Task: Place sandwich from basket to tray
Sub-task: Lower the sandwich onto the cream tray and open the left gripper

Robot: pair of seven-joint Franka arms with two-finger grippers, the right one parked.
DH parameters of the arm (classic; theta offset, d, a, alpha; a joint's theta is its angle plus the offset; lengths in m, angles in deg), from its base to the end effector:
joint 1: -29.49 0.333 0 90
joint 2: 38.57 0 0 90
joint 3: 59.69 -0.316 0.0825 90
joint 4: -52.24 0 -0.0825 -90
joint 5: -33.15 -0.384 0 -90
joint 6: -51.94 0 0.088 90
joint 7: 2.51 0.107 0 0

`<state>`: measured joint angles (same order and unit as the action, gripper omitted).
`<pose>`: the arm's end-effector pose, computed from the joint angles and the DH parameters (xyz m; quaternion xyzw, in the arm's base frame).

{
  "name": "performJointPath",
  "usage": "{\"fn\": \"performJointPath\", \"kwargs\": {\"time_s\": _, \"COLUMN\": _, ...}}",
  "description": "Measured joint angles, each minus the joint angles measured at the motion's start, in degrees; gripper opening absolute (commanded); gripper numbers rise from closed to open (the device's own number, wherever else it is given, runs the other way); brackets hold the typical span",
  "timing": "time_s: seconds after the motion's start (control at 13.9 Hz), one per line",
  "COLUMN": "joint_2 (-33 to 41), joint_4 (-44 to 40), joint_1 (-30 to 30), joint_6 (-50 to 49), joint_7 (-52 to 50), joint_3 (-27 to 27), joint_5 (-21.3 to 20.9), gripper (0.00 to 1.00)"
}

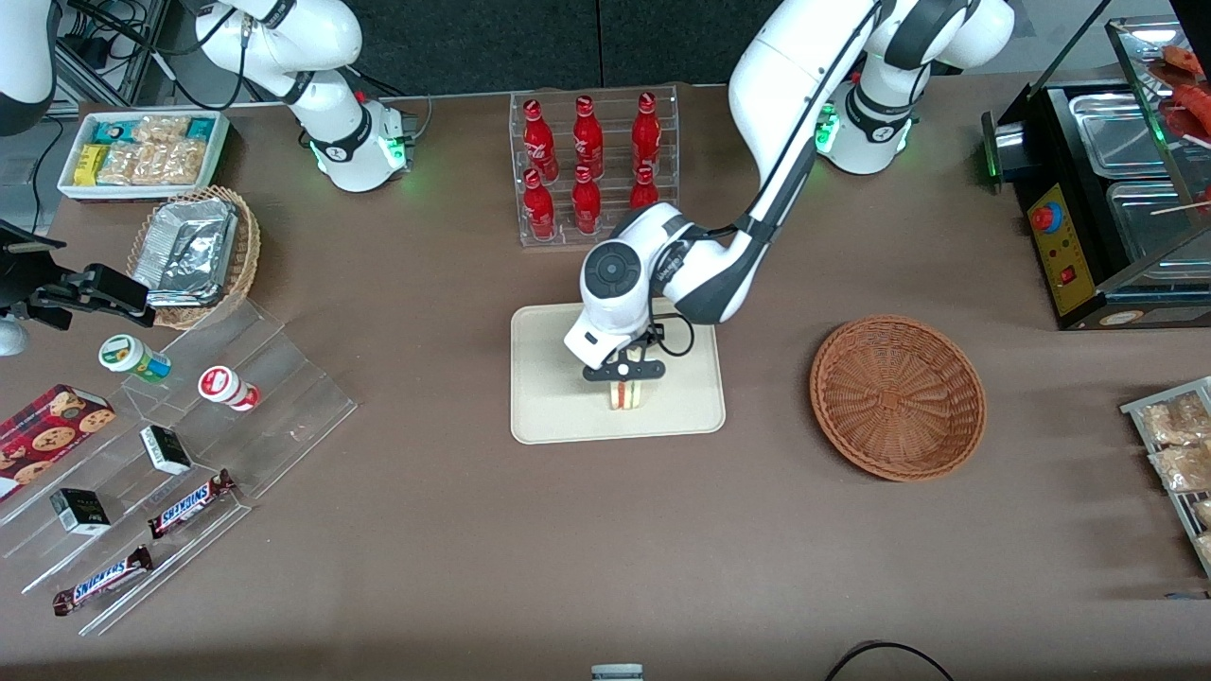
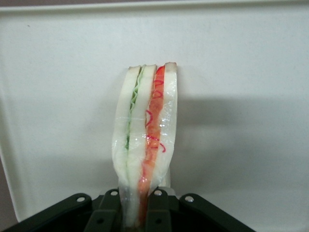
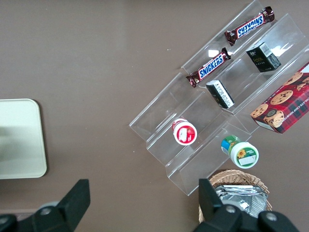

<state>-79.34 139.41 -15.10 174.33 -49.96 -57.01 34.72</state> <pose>0.4775 -0.5115 0.2329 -0.9984 -0.0144 0.0522 0.0173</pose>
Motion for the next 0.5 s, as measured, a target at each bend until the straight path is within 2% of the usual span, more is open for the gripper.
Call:
{"fn": "performJointPath", "kwargs": {"time_s": 0.07, "joint_2": -0.1, "joint_4": -0.08, "joint_1": -0.34, "joint_6": 0.0, "joint_7": -0.28, "joint_3": 0.0, "joint_5": 0.0, "gripper": 1.0}}
{"fn": "performJointPath", "kwargs": {"time_s": 0.5, "joint_2": -0.15, "joint_4": -0.52, "joint_1": -0.44, "joint_6": 0.0, "joint_7": -0.29, "joint_3": -0.56, "joint_5": 0.0, "gripper": 1.0}}
